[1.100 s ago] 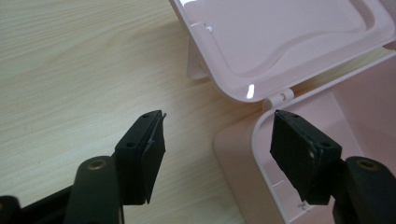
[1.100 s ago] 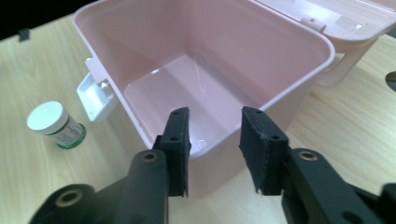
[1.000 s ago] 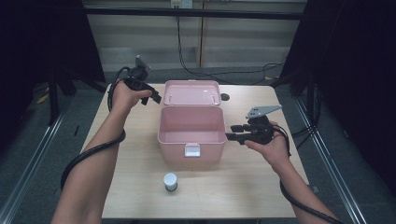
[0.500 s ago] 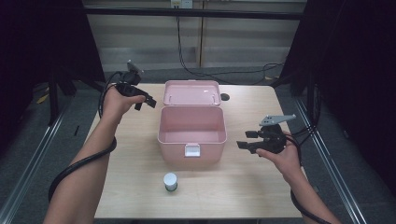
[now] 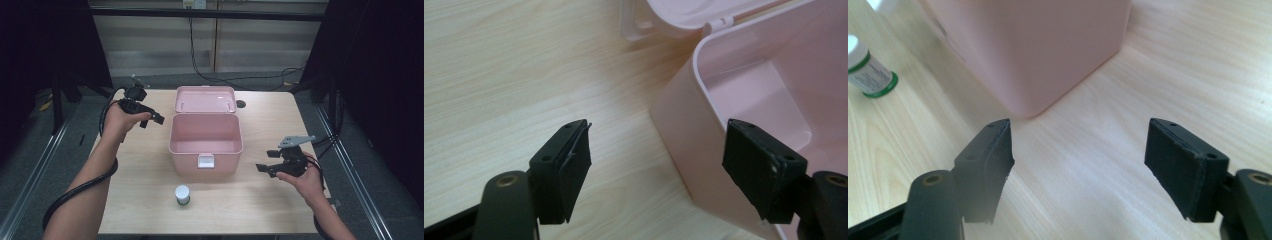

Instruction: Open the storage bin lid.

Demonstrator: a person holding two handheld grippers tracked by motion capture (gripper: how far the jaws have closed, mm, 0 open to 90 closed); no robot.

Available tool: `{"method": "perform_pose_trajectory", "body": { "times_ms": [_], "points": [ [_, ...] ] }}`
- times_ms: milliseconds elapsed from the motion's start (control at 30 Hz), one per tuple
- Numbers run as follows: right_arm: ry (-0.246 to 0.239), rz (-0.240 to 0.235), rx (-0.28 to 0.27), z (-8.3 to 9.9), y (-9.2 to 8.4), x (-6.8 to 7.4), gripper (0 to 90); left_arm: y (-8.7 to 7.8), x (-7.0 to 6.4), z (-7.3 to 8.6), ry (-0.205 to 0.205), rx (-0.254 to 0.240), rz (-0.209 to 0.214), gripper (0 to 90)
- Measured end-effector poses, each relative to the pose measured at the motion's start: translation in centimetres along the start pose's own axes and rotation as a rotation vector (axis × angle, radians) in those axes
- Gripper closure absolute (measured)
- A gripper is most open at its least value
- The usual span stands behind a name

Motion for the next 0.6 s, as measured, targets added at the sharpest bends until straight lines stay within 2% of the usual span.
{"method": "perform_pose_trajectory", "body": {
  "times_ms": [200,333,433,600],
  "points": [
    [-0.001,0.004,0.029,1.6,1.1,-0.1,24.5,0.3,-0.4,1.1,0.027,0.004,0.017,26.2],
    [-0.007,0.012,0.065,2.6,2.2,0.1,21.3,0.6,-0.3,1.8,0.017,0.009,0.015,26.0],
    [-0.034,0.019,0.086,3.1,3.1,0.4,19.2,1.0,-0.1,2.4,0.015,0.014,0.026,25.9],
    [-0.039,0.033,0.087,3.5,3.7,0.4,17.1,1.4,0.0,3.1,0.019,0.013,0.03,25.8]
  ]
}}
Point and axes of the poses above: each handheld gripper's, and its own axes: y roughly forward along the jaws, z roughly out of its underside, x roughly to its left, the point moved 8 cm from there along y, roughly forward along the jaws, and after that the axes turned 14 degrees about x, right-handed, at the moved point
